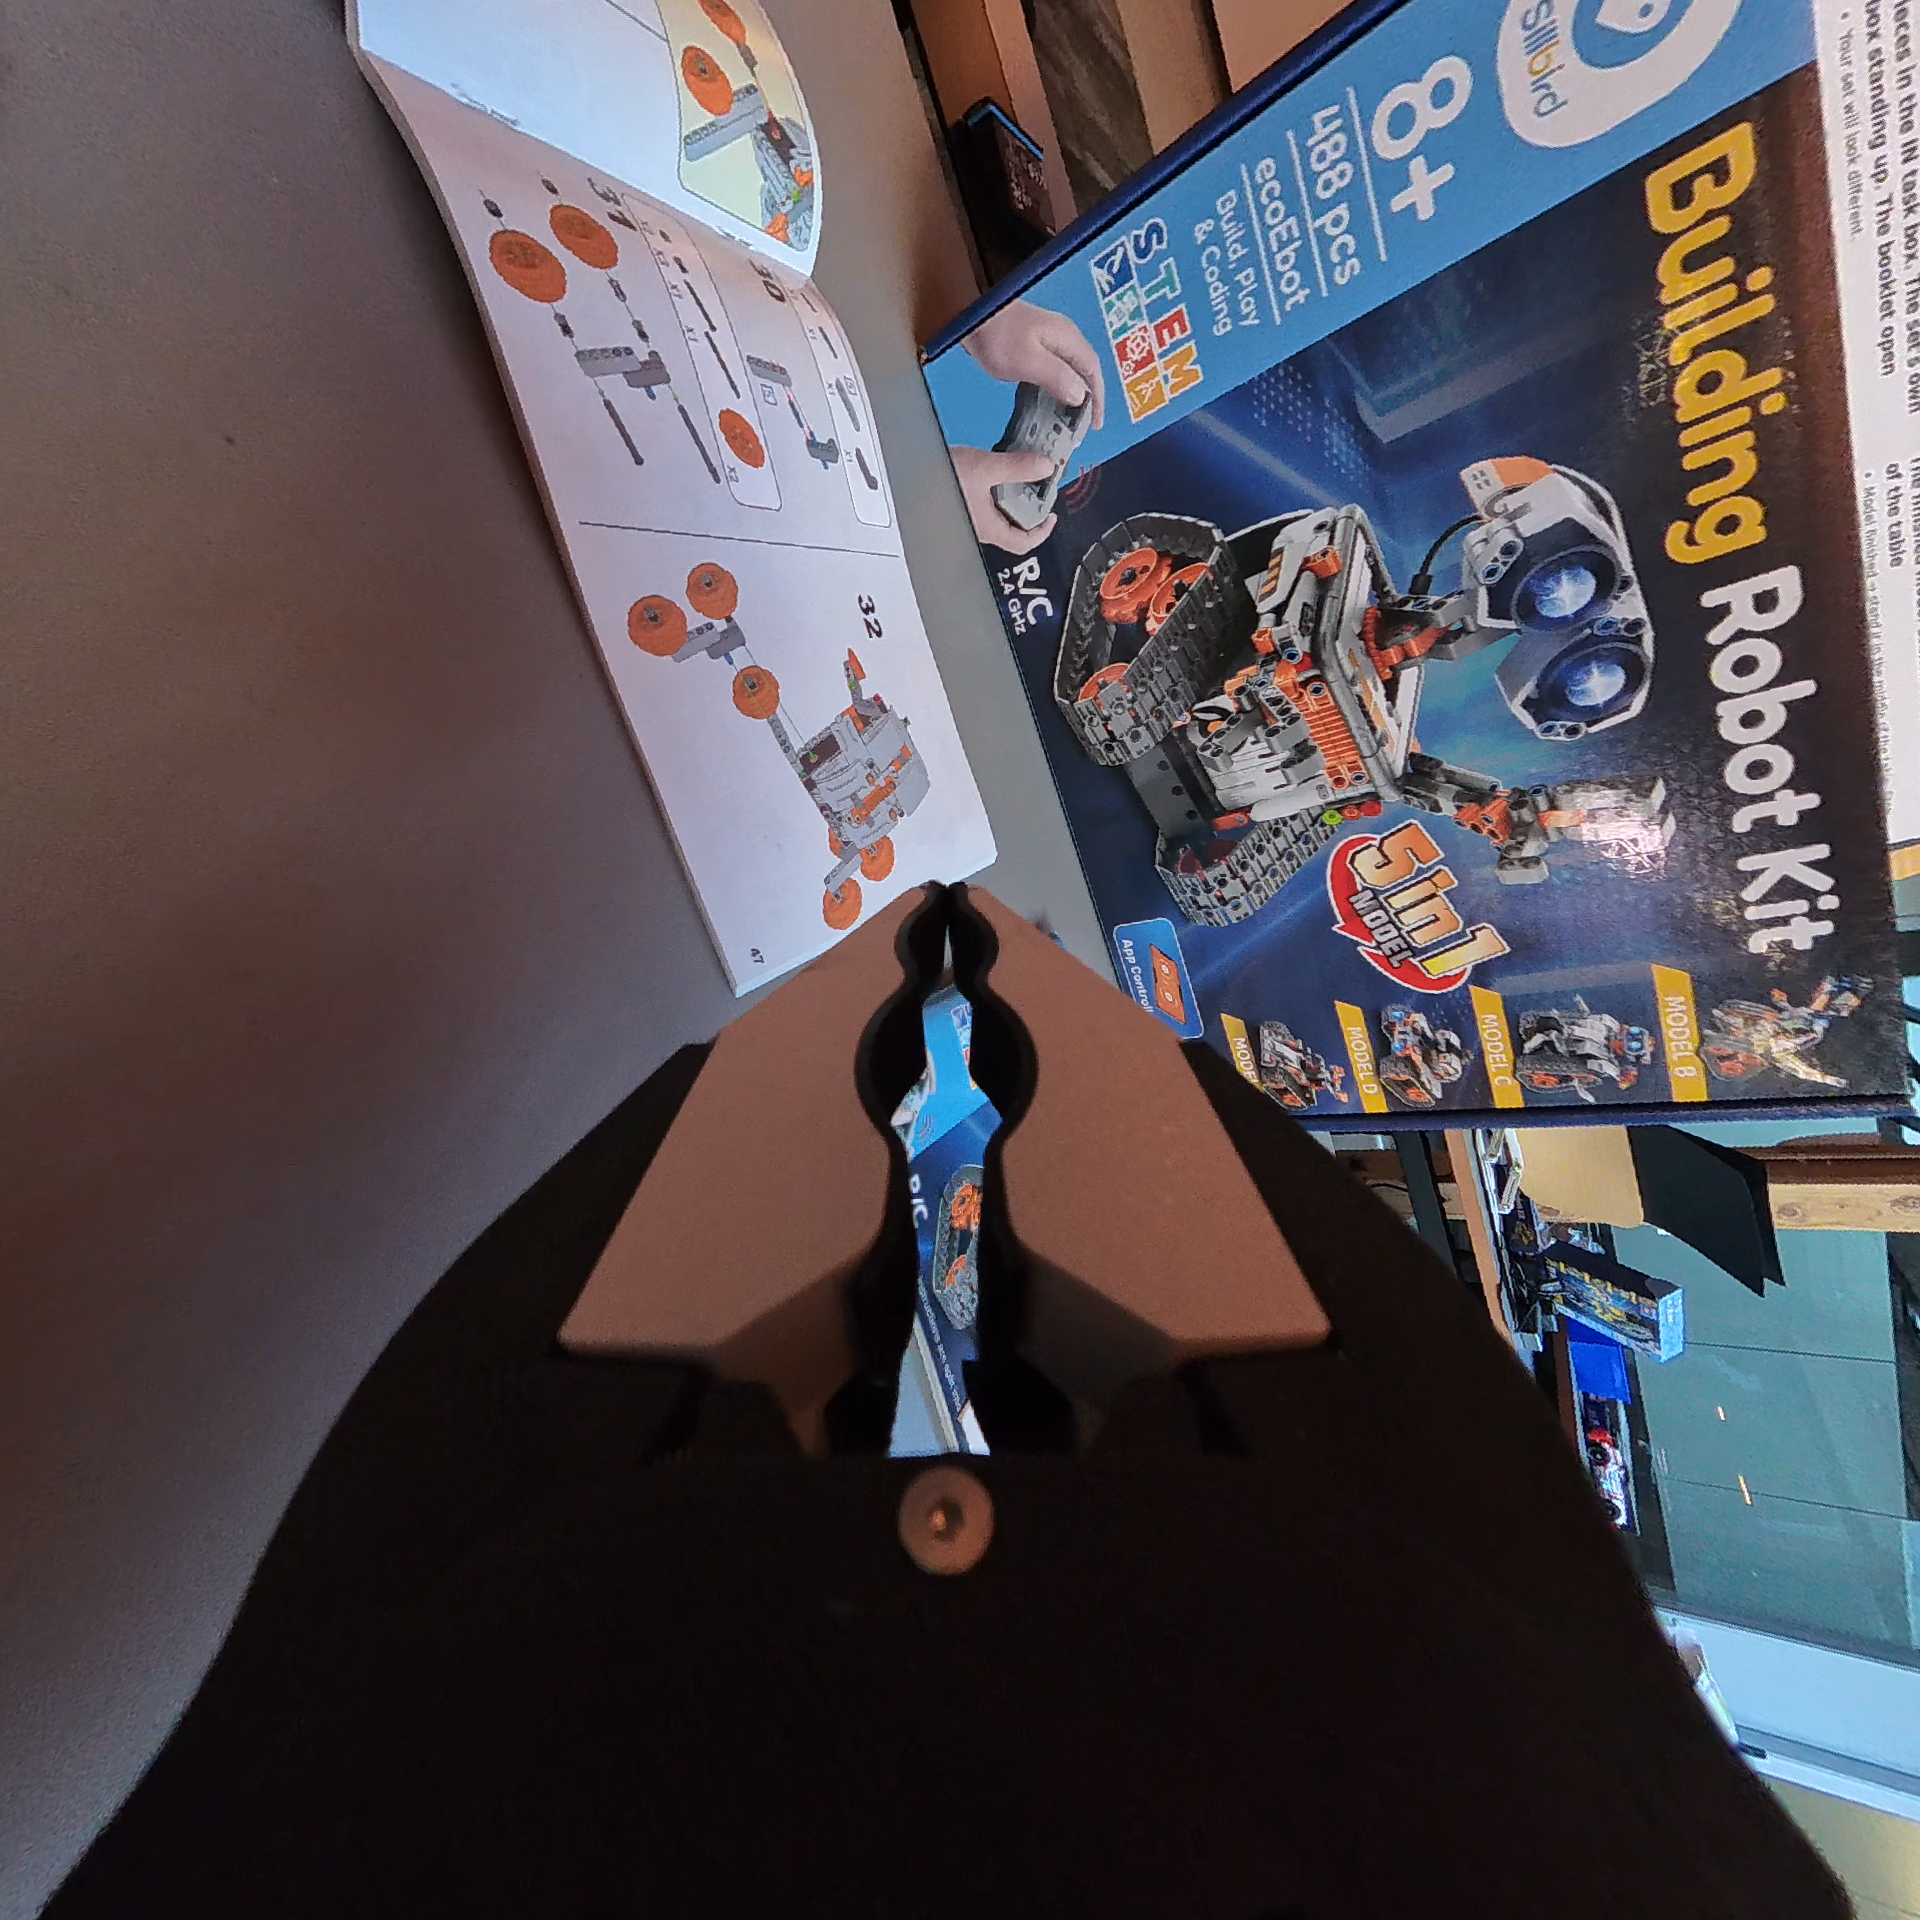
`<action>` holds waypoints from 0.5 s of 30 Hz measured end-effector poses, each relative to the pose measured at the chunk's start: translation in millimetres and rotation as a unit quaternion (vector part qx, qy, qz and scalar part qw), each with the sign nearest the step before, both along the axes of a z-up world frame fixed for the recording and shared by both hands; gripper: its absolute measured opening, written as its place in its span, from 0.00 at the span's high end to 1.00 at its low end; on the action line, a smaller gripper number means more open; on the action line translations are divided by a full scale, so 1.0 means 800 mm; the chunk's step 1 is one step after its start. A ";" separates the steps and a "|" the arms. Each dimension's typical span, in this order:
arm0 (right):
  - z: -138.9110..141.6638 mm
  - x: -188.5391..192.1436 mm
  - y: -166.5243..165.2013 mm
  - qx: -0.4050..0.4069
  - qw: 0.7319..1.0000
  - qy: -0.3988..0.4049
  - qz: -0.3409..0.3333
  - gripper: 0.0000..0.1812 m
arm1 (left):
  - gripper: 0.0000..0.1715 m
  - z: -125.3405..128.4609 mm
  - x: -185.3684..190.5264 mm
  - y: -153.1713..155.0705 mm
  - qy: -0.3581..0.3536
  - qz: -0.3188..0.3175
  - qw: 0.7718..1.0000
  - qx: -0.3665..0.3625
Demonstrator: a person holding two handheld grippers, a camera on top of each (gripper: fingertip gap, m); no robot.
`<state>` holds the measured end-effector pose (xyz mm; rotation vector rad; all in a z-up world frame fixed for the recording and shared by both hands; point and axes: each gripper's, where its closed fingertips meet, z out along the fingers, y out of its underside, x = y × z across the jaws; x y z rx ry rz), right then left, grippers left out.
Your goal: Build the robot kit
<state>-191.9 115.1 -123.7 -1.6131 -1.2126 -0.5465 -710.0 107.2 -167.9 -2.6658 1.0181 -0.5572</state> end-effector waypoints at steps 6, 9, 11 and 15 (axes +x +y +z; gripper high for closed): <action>-0.002 -0.001 0.000 -0.002 1.000 -0.005 0.000 1.00 | 0.90 0.007 -0.019 -0.030 0.022 -0.011 1.000 0.015; -0.003 -0.001 0.001 -0.003 1.000 -0.006 0.000 1.00 | 0.78 0.027 -0.030 0.010 0.020 0.022 0.995 0.098; -0.005 0.000 0.002 -0.005 1.000 -0.009 -0.001 1.00 | 0.72 0.041 -0.031 0.034 0.006 0.032 0.991 0.133; -0.007 0.002 0.002 -0.006 1.000 -0.015 -0.005 1.00 | 0.84 0.043 -0.020 0.075 -0.001 0.007 0.984 0.180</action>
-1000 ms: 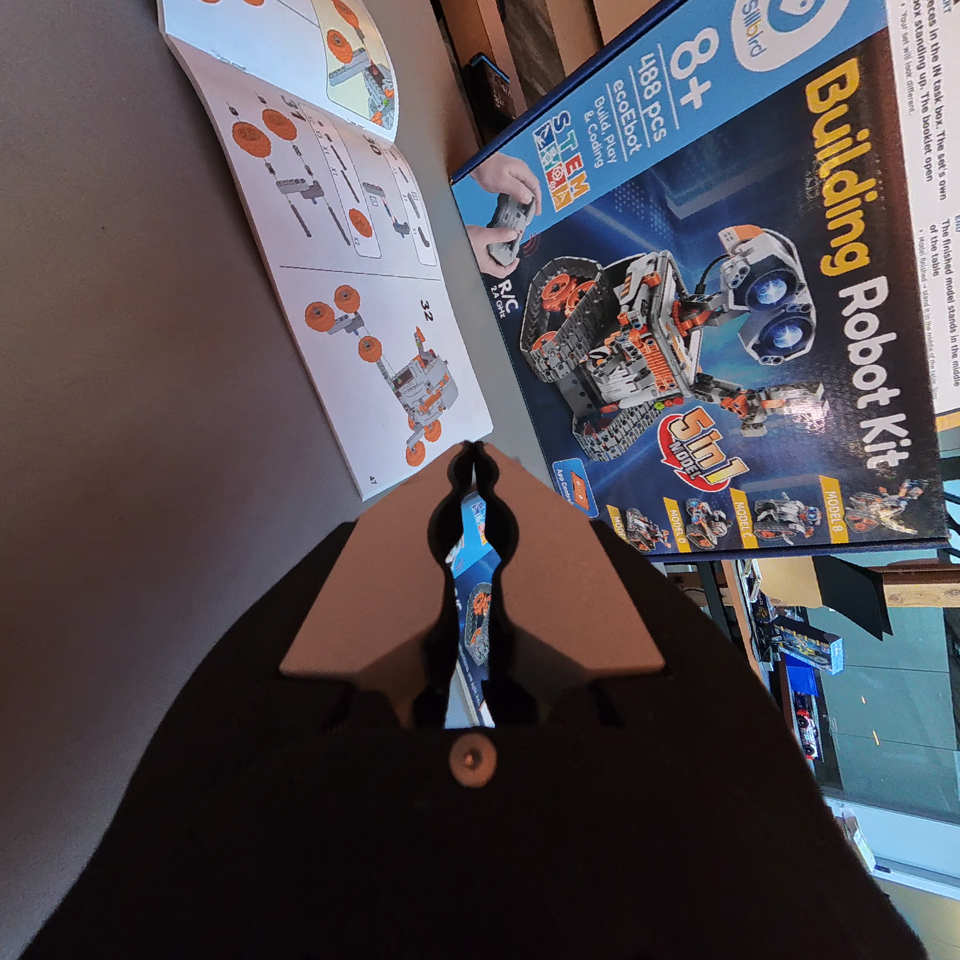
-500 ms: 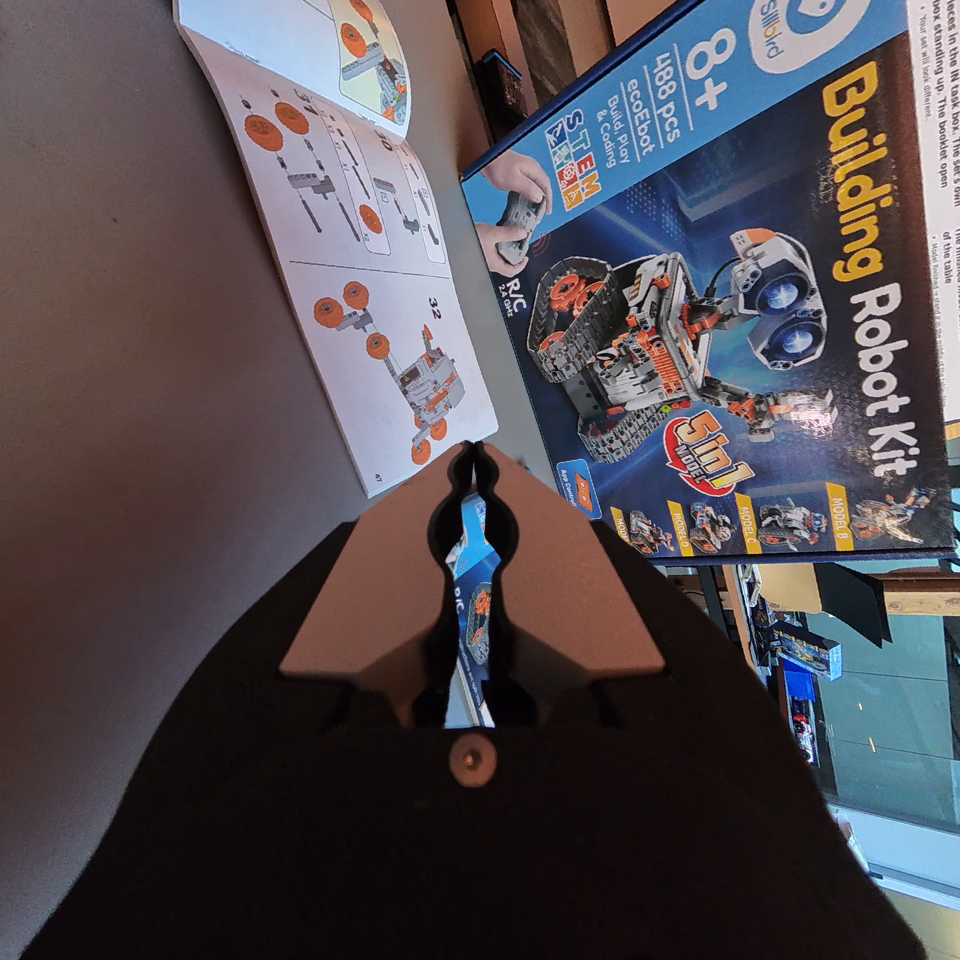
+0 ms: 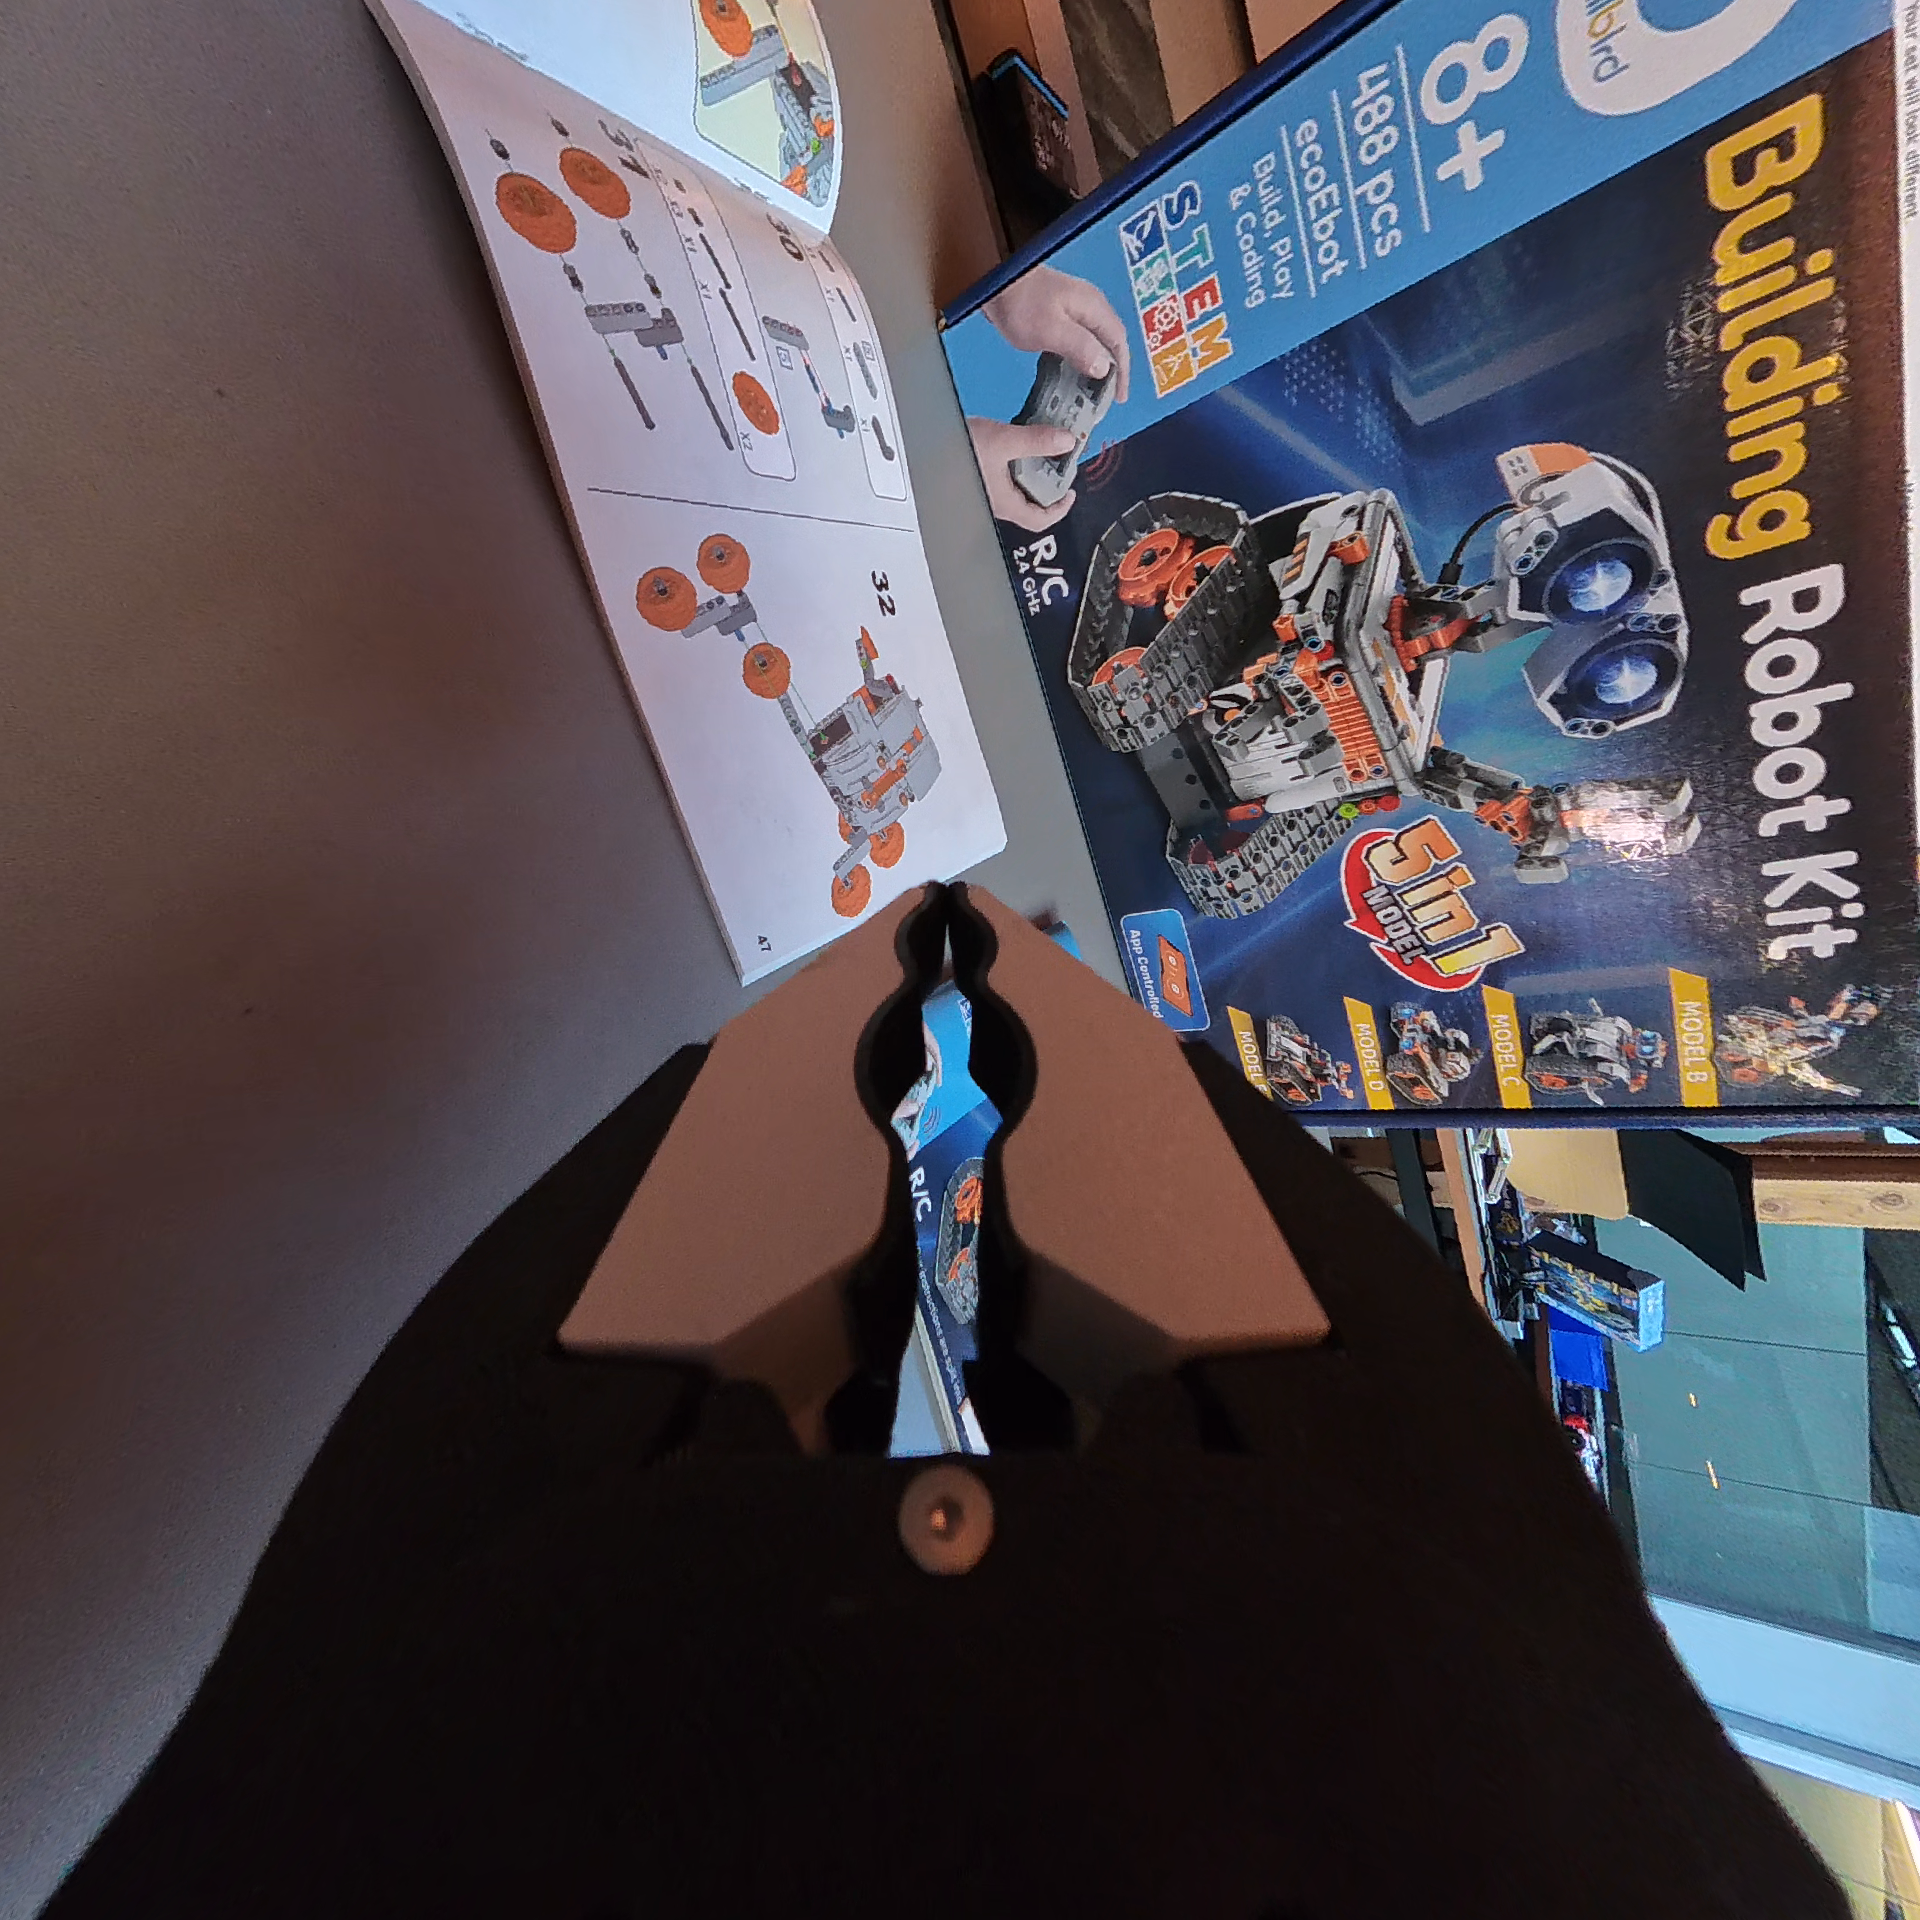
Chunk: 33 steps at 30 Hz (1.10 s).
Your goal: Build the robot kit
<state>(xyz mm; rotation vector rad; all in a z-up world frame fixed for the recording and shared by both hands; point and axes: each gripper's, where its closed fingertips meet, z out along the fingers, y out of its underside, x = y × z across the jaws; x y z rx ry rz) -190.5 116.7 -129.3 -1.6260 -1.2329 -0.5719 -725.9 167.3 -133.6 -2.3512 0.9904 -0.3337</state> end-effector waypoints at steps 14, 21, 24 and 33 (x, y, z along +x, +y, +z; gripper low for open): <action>-0.009 0.003 0.001 -0.013 1.000 -0.007 -0.004 1.00 | 0.76 -0.049 0.077 0.030 0.036 -0.125 0.991 0.008; -0.004 0.004 0.000 -0.007 1.000 -0.003 -0.004 1.00 | 0.91 -0.056 0.060 -0.004 0.046 -0.117 0.990 -0.065; -0.006 0.004 0.000 -0.010 1.000 -0.002 -0.003 1.00 | 0.91 -0.060 0.040 -0.037 0.061 -0.113 0.985 -0.113; -0.011 0.008 0.003 -0.013 1.000 -0.010 -0.011 1.00 | 0.86 -0.042 0.009 -0.085 0.045 -0.083 0.986 -0.139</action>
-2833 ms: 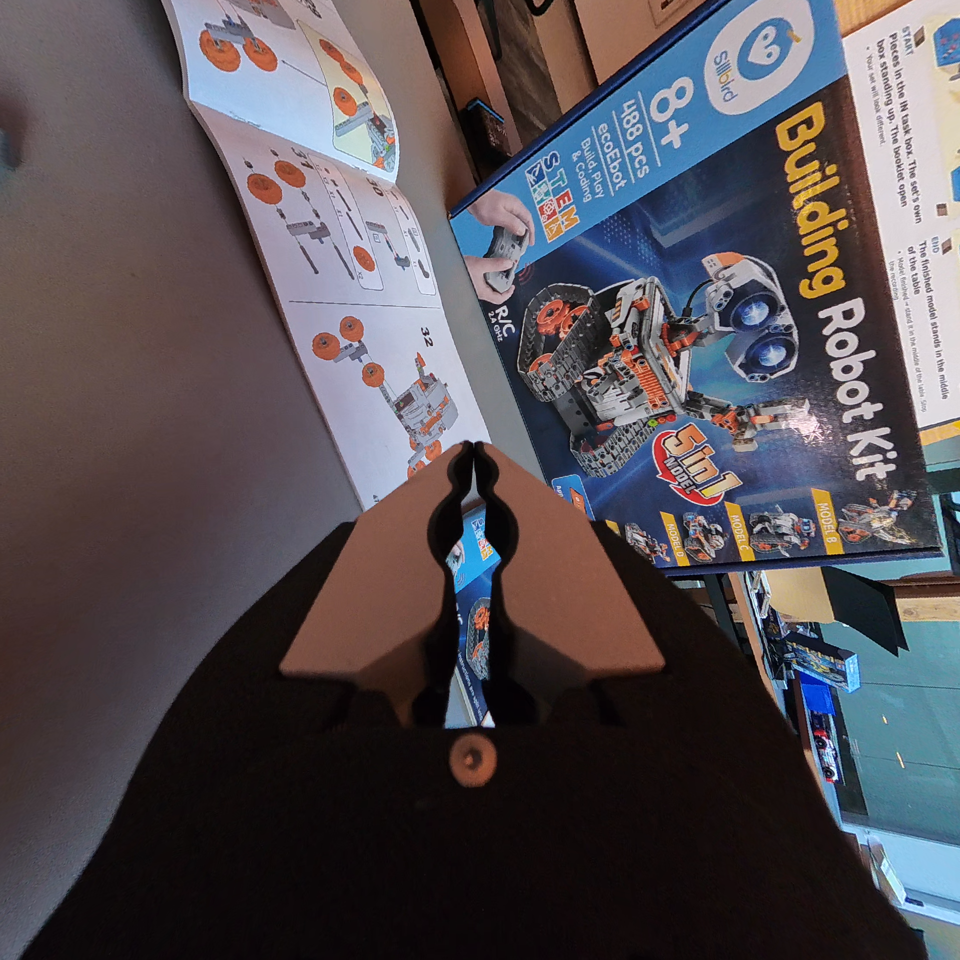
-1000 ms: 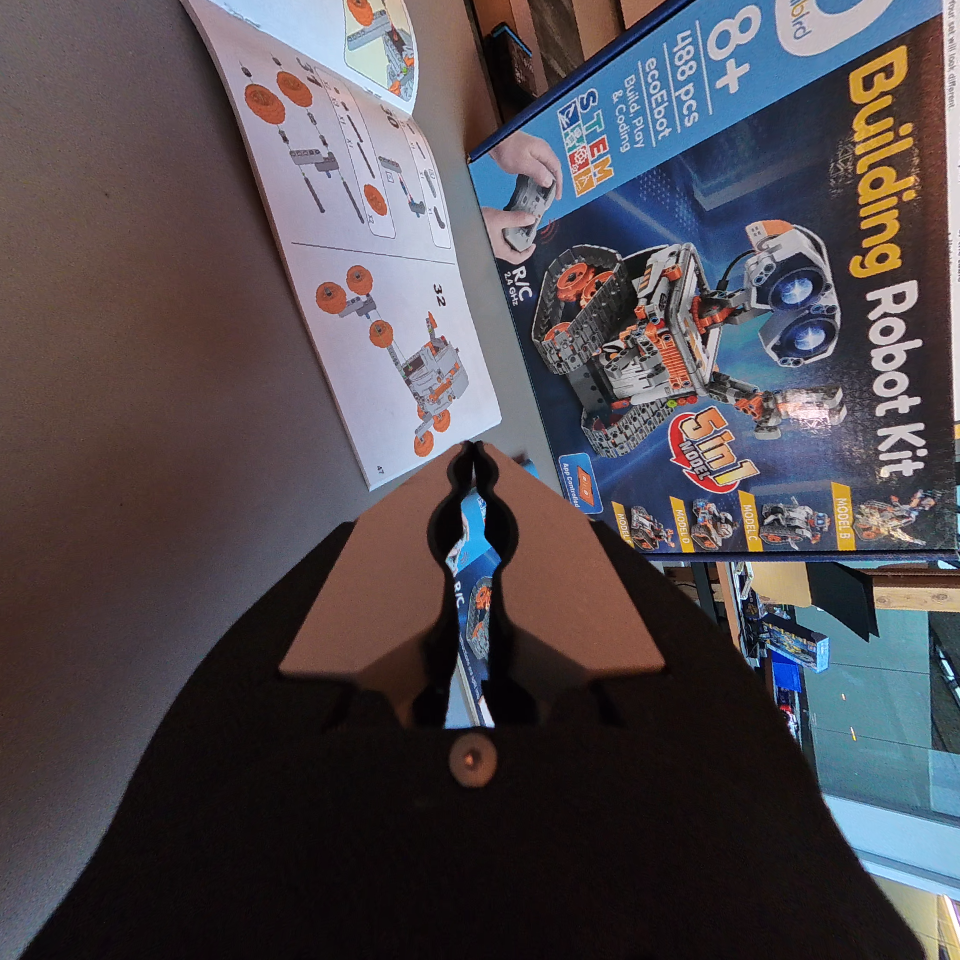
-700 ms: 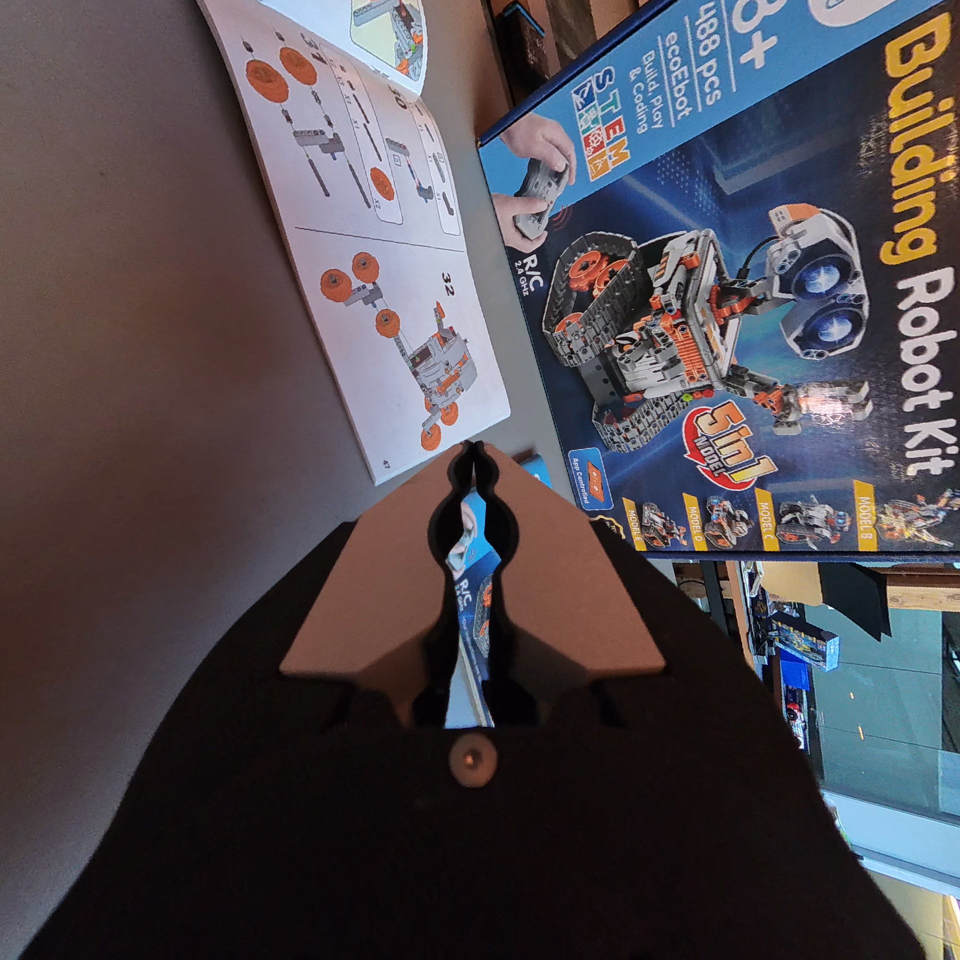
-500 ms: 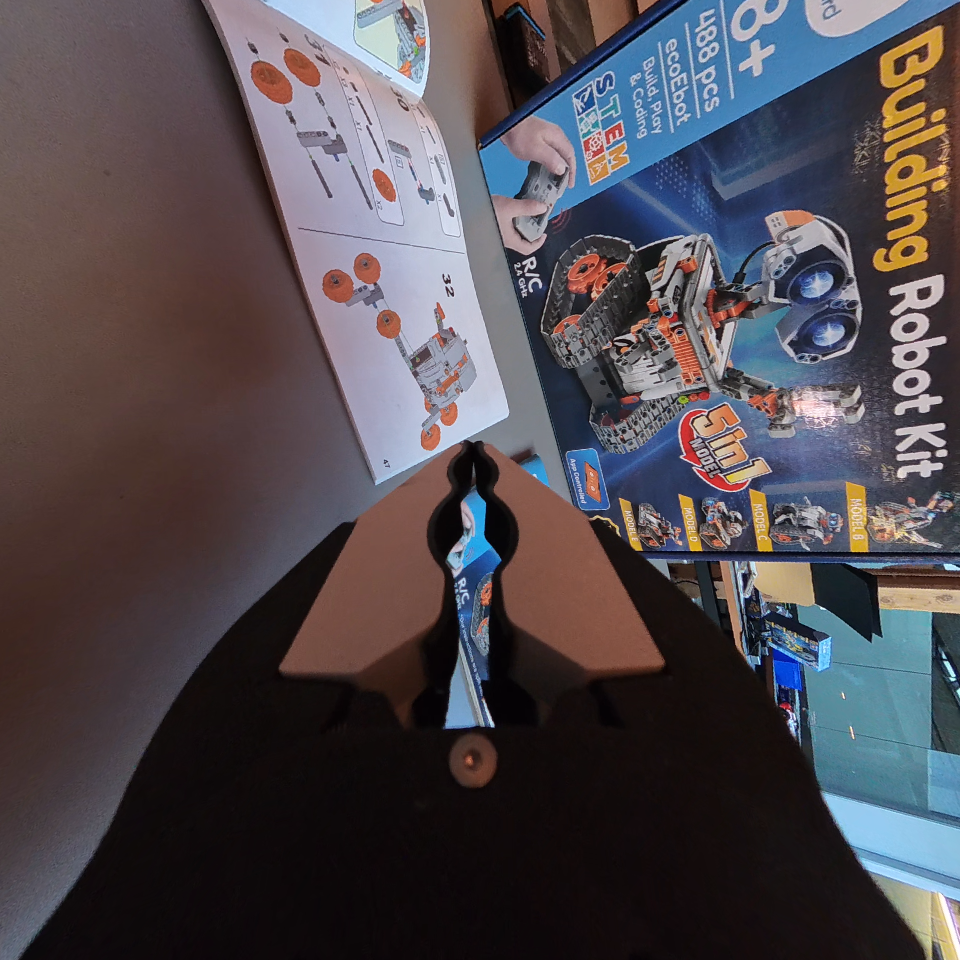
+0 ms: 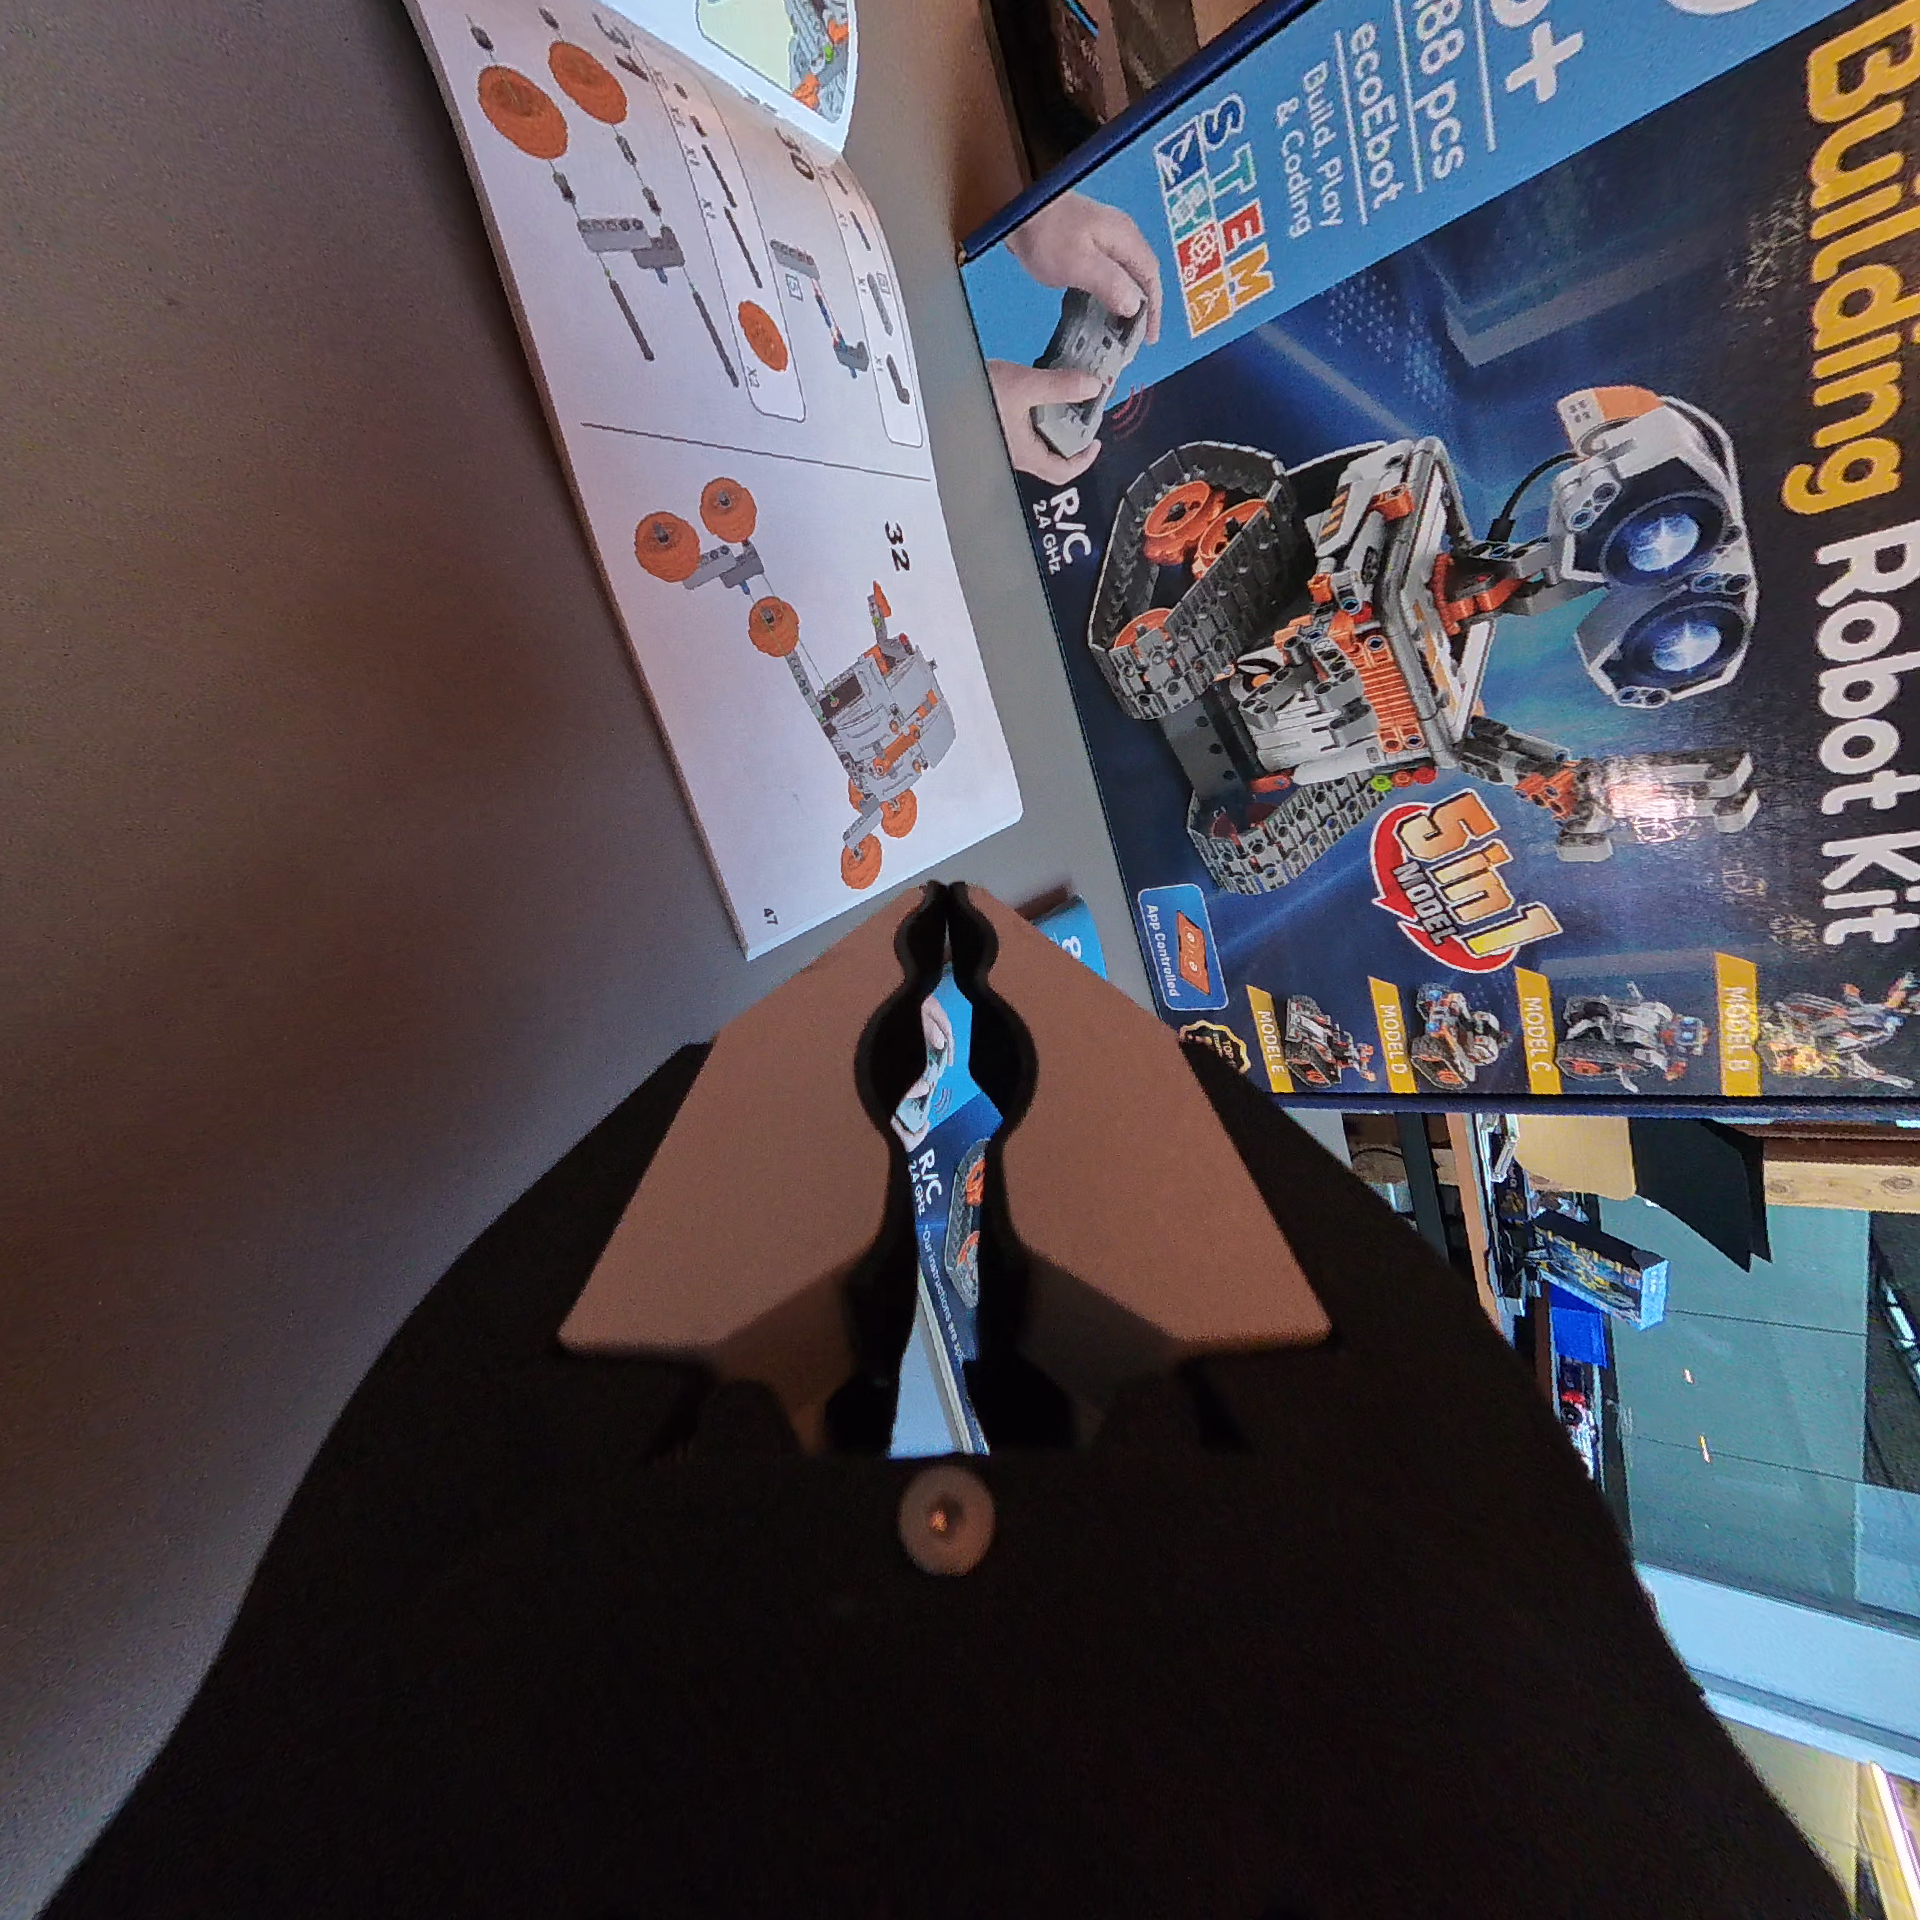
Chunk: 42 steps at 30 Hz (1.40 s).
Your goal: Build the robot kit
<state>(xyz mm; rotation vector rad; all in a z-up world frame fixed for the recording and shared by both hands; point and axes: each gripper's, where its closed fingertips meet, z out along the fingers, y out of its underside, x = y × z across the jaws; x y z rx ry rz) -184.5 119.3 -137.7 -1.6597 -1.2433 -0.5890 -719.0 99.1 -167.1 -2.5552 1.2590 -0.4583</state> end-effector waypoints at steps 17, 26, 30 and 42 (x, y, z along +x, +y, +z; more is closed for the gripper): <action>-0.013 0.016 0.008 -0.009 0.999 -0.022 -0.030 1.00 | 0.83 0.016 -0.096 0.131 0.175 0.167 0.955 0.170; -0.013 0.014 0.007 -0.009 0.999 -0.027 -0.023 1.00 | 0.96 -0.001 -0.108 0.142 0.217 0.169 0.952 0.134; -0.010 0.011 0.005 -0.006 1.000 -0.025 -0.017 1.00 | 0.98 -0.004 -0.113 0.145 0.232 0.166 0.951 0.123; -0.012 0.005 0.002 -0.013 0.999 -0.029 -0.005 1.00 | 0.94 -0.010 -0.109 0.139 0.214 0.171 0.958 0.085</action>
